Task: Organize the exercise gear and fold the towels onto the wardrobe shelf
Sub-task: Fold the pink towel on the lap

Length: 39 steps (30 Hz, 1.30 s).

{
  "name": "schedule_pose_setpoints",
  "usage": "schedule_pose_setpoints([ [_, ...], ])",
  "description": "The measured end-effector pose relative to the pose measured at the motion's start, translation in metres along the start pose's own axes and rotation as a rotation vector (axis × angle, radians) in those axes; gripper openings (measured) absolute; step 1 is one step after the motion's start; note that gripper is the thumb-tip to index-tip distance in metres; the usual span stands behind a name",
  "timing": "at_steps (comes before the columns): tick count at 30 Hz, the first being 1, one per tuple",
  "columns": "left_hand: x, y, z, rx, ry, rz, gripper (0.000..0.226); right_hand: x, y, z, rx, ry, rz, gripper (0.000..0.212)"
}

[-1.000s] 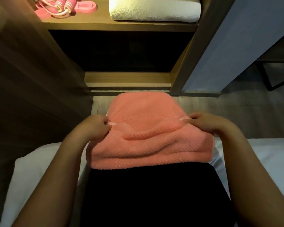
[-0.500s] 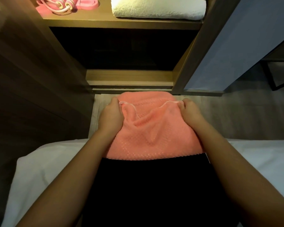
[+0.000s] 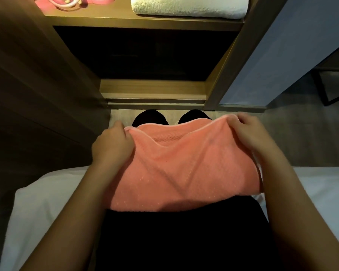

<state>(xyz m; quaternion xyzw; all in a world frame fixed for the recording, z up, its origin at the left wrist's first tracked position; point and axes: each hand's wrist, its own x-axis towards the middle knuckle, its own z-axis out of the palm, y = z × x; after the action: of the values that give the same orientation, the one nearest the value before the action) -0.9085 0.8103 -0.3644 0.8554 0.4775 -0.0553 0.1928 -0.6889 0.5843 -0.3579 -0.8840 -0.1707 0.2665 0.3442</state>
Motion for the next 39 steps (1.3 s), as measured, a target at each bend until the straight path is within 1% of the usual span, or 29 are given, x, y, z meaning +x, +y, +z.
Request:
schedule_pose_setpoints([
  [3,0.005,0.002,0.016,-0.176,0.094,-0.089,0.018,0.012,0.005,0.022,0.056,0.027,0.021,0.035],
  [6,0.014,-0.006,0.026,-0.296,0.155,-0.190,0.020,0.021,0.011,0.037,0.073,0.113,0.055,0.037],
  [8,0.018,-0.011,0.033,-0.304,0.106,-0.197,0.015,0.027,0.014,0.042,0.075,0.118,0.099,0.033],
  [10,0.019,-0.013,0.039,-0.299,0.008,-0.193,0.009,0.032,0.019,0.046,0.045,0.095,0.157,0.024],
  [12,0.021,-0.015,0.044,-0.367,-0.072,-0.198,0.008,0.034,0.022,0.047,0.007,0.069,0.196,0.023],
  [14,0.023,-0.019,0.044,-0.449,-0.121,-0.194,0.010,0.033,0.026,0.046,0.028,0.047,0.212,0.024],
  [17,0.024,-0.024,0.042,-0.516,-0.110,-0.160,0.014,0.033,0.029,0.044,0.109,0.024,0.216,0.022],
  [20,0.023,-0.026,0.038,-0.567,-0.102,-0.144,0.012,0.034,0.028,0.043,0.096,0.001,0.186,0.021],
  [26,0.026,-0.030,0.030,-0.650,-0.178,-0.182,0.008,0.034,0.027,0.037,0.112,-0.001,0.125,0.019],
  [28,0.027,-0.033,0.026,-0.635,-0.219,-0.191,0.010,0.035,0.027,0.034,0.113,-0.025,0.127,0.019],
  [30,0.028,-0.033,0.023,-0.627,-0.263,-0.178,0.018,0.037,0.027,0.031,0.099,-0.050,0.134,0.018],
  [33,0.029,-0.032,0.020,-0.636,-0.270,-0.163,0.031,0.043,0.026,0.026,0.073,-0.102,0.166,0.017],
  [37,0.029,-0.034,0.018,-0.628,-0.262,-0.147,0.028,0.051,0.024,0.014,0.085,-0.224,0.283,0.013],
  [39,0.030,-0.036,0.017,-0.608,-0.266,-0.131,0.024,0.054,0.023,0.011,0.082,-0.239,0.318,0.013],
])
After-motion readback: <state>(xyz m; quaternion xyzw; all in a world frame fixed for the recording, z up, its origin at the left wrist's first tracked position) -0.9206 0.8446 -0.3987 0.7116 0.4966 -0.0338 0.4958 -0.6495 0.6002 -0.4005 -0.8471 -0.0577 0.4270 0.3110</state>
